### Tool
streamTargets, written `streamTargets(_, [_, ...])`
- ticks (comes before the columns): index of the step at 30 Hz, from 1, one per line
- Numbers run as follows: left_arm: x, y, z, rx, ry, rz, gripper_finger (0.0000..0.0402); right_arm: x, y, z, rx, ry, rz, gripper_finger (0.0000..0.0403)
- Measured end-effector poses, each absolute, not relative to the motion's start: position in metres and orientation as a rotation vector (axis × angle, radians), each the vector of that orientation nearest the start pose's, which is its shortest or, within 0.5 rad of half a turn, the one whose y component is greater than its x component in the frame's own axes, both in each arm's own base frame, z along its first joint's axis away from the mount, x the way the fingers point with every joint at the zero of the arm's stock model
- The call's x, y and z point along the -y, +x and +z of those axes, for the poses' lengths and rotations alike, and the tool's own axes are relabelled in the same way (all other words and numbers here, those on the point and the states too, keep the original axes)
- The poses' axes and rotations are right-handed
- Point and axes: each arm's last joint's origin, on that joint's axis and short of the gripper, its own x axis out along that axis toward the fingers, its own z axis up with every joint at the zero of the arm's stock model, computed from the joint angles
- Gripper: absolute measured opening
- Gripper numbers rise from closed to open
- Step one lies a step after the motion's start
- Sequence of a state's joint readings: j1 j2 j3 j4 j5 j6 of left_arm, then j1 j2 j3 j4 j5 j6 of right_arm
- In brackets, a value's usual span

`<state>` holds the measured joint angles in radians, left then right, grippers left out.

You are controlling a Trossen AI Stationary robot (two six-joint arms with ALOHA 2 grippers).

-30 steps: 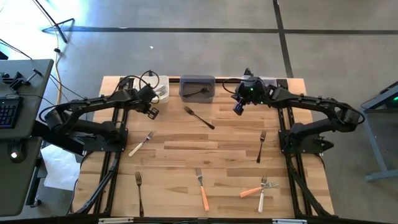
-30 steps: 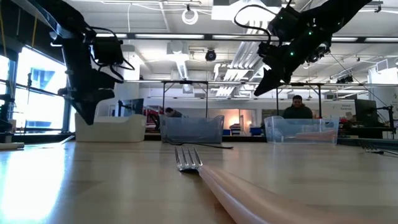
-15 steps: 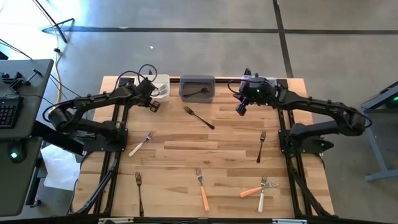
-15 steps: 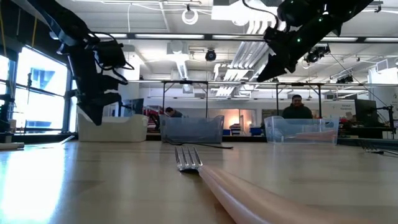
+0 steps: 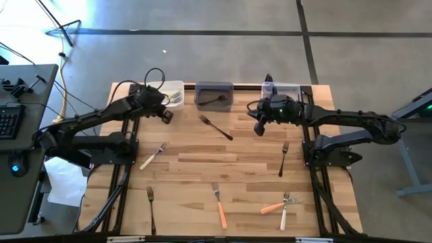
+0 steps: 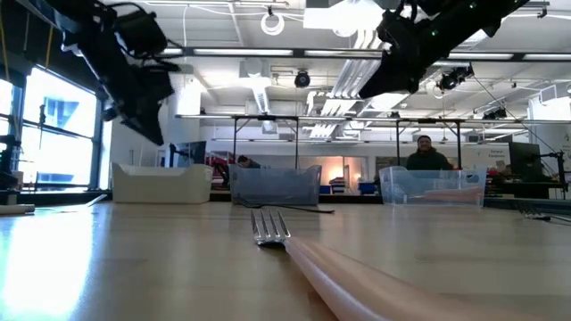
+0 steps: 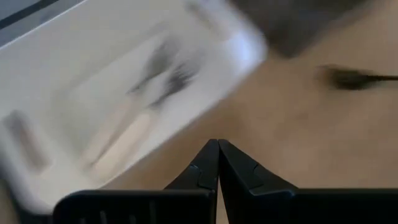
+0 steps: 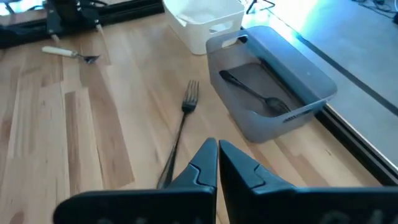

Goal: Sort silverware by color (type)
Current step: Put the black fork into the black bin

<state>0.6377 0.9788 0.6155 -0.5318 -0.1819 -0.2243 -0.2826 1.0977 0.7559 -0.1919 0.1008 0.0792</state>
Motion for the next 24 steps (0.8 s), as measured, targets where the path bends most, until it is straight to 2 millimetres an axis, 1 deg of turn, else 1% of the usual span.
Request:
streamTargets(3, [-0.104,0.156,0.225,-0.712,-0.397,0.683,0.0,0.062,0.225,0.262,-0.538,0.108,-0.4,0.0])
streamTargets(7, [-0.093,0.18,0.233,-0.571,-0.405,0.46,0.0,0.057,0.224,0.257,-0.563,0.101,-0.433,0.0])
streamTargets(10, [-0.084,0.202,0.23,-0.533,-0.348,0.35,0.0,0.054,0.222,0.243,-0.575,0.117,-0.427,0.0])
streamTargets(12, [-0.079,0.216,0.224,-0.522,-0.3,0.299,0.0,0.052,0.221,0.235,-0.557,0.134,-0.422,0.0])
streamTargets(15, [-0.077,0.235,0.212,-0.529,-0.287,0.263,0.0005,0.051,0.221,0.227,-0.514,0.131,-0.419,0.0])
streamTargets(17, [-0.078,0.247,0.208,-0.544,-0.275,0.248,0.0014,0.051,0.223,0.228,-0.453,0.107,-0.425,0.0])
streamTargets(22, [-0.082,0.275,0.197,-0.648,-0.223,0.171,0.0057,0.054,0.226,0.237,-0.363,0.004,-0.438,0.0])
streamTargets(24, [-0.085,0.284,0.193,-0.699,-0.202,0.158,0.0078,0.055,0.226,0.239,-0.349,-0.013,-0.44,0.0])
